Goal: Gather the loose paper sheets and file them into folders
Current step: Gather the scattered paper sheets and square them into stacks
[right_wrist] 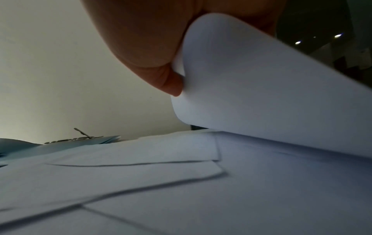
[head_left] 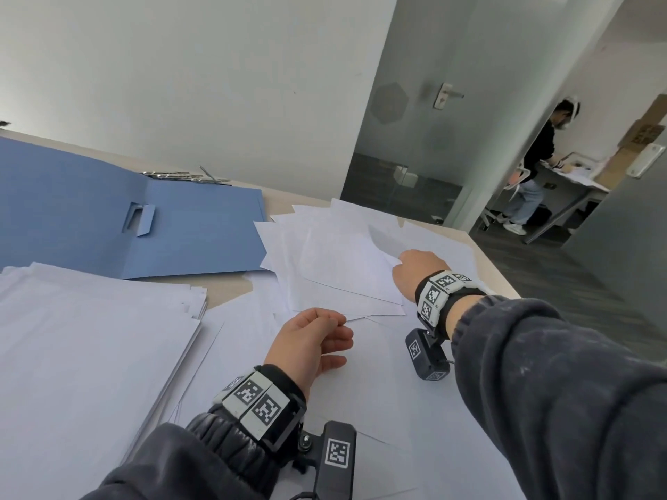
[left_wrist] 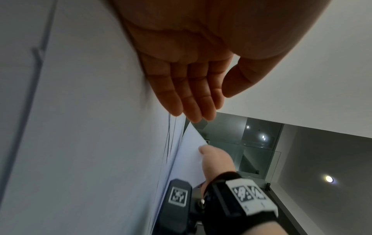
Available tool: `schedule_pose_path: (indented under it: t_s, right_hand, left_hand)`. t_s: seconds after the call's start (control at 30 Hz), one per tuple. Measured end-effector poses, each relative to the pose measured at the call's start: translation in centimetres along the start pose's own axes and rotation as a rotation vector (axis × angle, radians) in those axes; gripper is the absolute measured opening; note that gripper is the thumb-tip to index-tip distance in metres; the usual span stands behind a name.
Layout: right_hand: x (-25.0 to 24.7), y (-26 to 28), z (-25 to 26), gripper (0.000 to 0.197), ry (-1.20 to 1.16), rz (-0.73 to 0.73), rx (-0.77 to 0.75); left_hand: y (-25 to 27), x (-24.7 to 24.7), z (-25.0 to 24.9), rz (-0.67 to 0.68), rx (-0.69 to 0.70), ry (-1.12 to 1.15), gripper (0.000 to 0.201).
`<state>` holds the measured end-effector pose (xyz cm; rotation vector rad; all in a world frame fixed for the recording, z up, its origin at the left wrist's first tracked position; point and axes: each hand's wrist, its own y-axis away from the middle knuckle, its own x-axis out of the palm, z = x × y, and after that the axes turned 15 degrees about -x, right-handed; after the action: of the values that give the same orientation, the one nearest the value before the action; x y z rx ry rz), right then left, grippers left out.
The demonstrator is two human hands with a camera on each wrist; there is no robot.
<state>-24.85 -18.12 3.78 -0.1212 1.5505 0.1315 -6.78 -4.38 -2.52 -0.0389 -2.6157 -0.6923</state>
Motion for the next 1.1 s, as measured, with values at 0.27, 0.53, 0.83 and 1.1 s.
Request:
schedule_pose_path:
  t_s: [0.27, 0.53, 0.83, 1.1]
  right_hand:
    - [0.9, -5.5, 7.4, 0.031, 0.013, 0.123, -0.202]
    - [3.6, -6.1, 10.3, 0.082, 0.188, 0.274, -0.339]
    - [3.3, -5.9, 10.9, 0.060, 0.398, 0.205, -0.505]
    - [3.0, -5.9, 10.8, 0.046, 0.414, 0.212, -0.514]
  left_hand:
    - [-0.5, -0.5, -0.3, 0.015, -0.014, 0.006, 0.020]
    - [-0.8, -0.6, -0.3, 0.031, -0.020, -0.013, 0.021]
    - [-0.9, -0.6, -0.2, 0.041, -0.019, -0.022, 0.021]
    - [-0.9, -0.6, -0.1, 0.057, -0.015, -0.019, 0.021]
